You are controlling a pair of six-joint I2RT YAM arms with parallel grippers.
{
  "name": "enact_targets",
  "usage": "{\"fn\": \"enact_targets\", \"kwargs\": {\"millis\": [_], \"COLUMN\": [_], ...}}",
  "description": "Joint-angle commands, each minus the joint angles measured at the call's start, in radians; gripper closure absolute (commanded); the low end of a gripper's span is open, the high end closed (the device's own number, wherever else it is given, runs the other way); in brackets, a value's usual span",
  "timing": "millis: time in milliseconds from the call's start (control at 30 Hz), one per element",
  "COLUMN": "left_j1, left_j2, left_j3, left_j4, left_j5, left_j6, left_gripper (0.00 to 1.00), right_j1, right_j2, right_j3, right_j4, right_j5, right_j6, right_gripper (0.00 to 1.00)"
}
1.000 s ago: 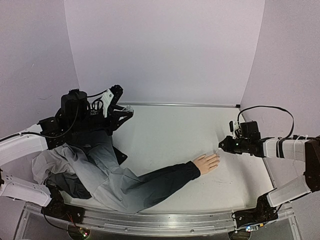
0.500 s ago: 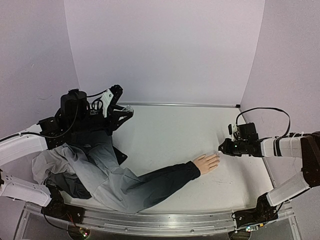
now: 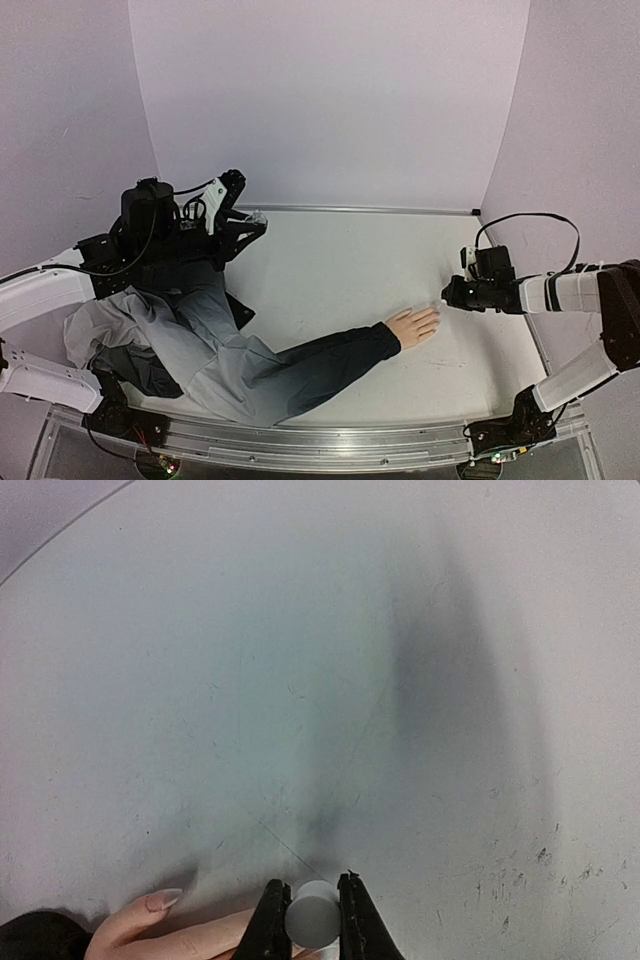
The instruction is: Paint the nails
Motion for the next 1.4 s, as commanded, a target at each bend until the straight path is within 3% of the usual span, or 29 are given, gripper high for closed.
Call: {"fn": "enact_targets", "kwargs": {"millis": [0, 233, 533, 1367], "left_j1": [0.004, 0.004, 0.004, 0.004], "left_j2": [-0.016, -0.027, -0.034, -0.013], "left_j3": [-0.003, -0.005, -0.003, -0.003], "left_j4": [0.036, 0.036, 0.036, 0.036], "left_j5": [0.006, 0.011, 0.019, 0.012], "left_j6": [0.002, 0.002, -0.005, 0.004], "left_gripper": [1.0, 1.0, 1.0, 1.0], "right_j1": [-0.001, -0.002, -0.002, -0.002], "right_j2": [-0.043, -0.121, -0.063, 0.011], "right_j3": [0.019, 0.01, 0.005, 0.033], "right_j4": [0.001, -0.041, -0.013, 0.009], "right_j5": [0.043, -0.075, -0.118, 0.029], "right_j6": [0.011, -0.01, -0.013, -0.006], "right_gripper": [1.0, 1.0, 1.0, 1.0]}}
